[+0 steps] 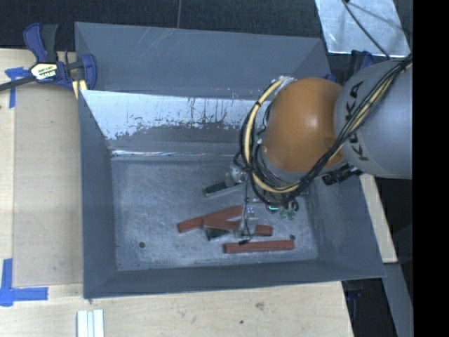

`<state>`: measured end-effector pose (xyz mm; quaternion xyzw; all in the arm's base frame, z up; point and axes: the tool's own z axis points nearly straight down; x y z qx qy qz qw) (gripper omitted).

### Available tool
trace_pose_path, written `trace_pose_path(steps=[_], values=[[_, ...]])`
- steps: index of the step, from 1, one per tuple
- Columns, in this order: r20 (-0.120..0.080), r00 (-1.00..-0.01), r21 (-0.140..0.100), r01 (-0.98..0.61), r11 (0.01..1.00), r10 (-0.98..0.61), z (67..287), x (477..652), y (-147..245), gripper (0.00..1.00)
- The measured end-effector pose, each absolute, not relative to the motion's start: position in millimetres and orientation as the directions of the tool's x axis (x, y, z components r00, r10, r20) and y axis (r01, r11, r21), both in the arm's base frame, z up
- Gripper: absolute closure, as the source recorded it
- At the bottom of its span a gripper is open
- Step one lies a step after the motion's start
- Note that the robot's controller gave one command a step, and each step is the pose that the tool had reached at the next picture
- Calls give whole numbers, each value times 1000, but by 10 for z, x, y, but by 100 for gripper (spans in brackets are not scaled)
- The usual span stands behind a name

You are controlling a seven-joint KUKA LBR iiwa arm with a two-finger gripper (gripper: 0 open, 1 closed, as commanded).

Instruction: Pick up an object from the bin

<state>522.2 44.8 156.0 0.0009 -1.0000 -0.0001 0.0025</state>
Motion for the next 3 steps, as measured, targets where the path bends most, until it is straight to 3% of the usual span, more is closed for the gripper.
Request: trace_pose_path(steps=[1,2,3], values=[[-2,-987,0,-161,987,-161,814,5271,601,0],[-3,-987,1,-160,987,-160,818,5274,603,100],[-9,-888,-3,-460,888,-460,2343,5337,821,100]])
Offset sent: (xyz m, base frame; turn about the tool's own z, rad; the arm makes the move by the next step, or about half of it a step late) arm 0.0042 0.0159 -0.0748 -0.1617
